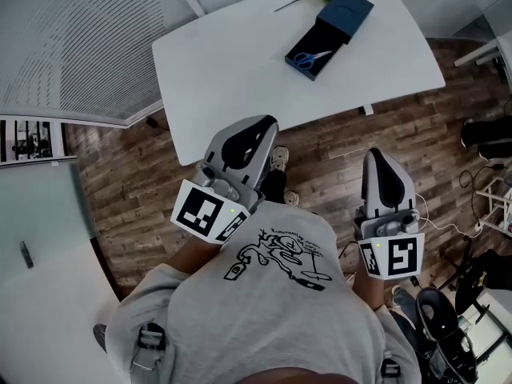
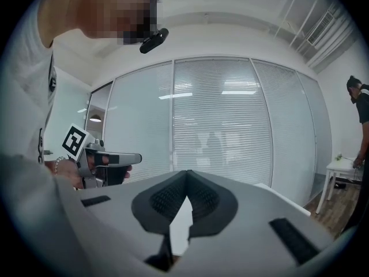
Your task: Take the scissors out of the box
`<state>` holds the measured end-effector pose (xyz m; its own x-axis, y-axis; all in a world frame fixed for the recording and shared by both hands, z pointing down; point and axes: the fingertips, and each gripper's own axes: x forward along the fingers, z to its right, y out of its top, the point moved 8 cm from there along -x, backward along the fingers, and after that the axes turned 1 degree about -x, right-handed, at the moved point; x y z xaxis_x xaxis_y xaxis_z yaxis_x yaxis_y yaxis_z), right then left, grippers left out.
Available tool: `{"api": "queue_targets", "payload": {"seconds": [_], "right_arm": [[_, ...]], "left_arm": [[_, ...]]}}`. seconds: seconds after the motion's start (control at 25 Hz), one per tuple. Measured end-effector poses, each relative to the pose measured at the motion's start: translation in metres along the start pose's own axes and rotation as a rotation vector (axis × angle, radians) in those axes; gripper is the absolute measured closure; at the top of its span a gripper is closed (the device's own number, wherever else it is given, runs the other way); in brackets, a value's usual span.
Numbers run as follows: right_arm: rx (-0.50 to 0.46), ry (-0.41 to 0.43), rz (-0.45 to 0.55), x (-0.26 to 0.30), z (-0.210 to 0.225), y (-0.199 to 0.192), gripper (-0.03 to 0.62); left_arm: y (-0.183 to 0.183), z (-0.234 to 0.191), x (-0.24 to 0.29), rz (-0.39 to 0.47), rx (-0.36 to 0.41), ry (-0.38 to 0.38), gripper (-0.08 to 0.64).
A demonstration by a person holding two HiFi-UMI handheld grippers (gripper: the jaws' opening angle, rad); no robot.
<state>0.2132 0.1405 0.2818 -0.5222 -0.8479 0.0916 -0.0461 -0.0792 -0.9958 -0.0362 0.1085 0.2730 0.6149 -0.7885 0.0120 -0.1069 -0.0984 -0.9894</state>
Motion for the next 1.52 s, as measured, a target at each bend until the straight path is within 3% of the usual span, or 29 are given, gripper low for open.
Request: {"api": "queue_targets", "payload": {"seconds": [0.4,0.84,1.24,1.52], "right_arm": [[-0.031,0.014,0.010,0.096,0.033,0.022,0.587],[-0.048,0.027,0.022,0.172,0.048,0.037,0.586],[-0.055,0.050,0.031,0.194,0.063,0.039,0.586],[-0.084,0.093,0.037,0.197,0.090,0.046,0.586]], "left_arm": [[0.021,-0.074,0.065,0.026,-0.003,-0.004,0.532],[0.037,-0.137,0.100,0.035,0.008,0.005,0.532],[0.038,-0.146,0.117,0.030,0.017,0.014,0.532],[0.042,-0.134,0.134,0.045,0.001,0.065,0.532]]}}
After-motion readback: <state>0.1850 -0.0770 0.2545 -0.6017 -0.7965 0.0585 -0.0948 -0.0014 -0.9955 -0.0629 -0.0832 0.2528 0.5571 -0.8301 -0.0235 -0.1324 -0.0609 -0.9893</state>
